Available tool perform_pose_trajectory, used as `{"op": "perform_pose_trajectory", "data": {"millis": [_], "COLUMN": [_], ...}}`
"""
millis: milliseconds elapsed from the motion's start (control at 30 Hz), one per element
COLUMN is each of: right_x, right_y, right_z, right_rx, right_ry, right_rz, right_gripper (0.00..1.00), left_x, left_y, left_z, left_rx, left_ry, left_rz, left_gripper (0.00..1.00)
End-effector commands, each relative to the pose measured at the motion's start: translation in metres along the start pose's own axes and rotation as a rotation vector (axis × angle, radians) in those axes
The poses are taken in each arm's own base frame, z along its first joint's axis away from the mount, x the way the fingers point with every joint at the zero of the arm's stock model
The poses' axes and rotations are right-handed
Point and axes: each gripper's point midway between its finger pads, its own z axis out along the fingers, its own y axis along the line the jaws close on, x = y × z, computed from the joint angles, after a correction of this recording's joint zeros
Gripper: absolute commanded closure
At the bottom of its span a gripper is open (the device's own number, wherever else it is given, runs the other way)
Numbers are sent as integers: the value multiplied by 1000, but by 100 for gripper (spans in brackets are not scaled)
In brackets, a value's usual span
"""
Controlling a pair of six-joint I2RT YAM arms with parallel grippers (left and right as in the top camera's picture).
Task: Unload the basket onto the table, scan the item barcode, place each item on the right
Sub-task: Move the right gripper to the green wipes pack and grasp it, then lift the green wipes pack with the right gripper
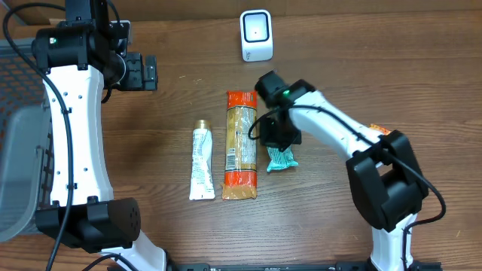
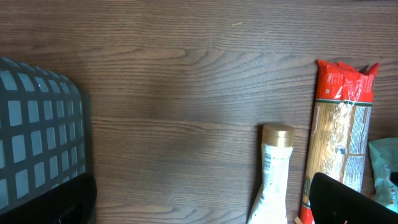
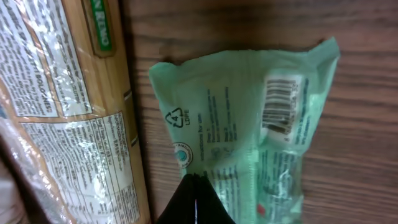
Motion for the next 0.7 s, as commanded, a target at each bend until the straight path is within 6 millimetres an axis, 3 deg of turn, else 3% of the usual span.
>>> {"op": "perform_pose_trajectory", "data": {"millis": [0,267,367,433,567,667], "right_x": [-2,7,9,10,-2,-12], "right_y": [-14,-10,0,3,0,-4], "right_z": [9,28,28,25,3,-33], "right_rx": [82,36,-19,-50,-68,-94], "right_ry": [-43,3,24,37,28,-12], "right_rz": [88,33,-47,-87,-104,-99], "right_gripper": [96,95,63,52,50,49], "left_x": [0,0,0,0,0,0], "left_y": [-2,-2,-2,-2,-2,-2], "left_z": [3,3,3,3,3,3], "left_rx": [-3,-3,-3,-3,-3,-3], "left_ry": [10,10,10,10,10,10], "left_rz": [25,25,25,25,25,25], "left_gripper": [0,1,0,0,0,0]}}
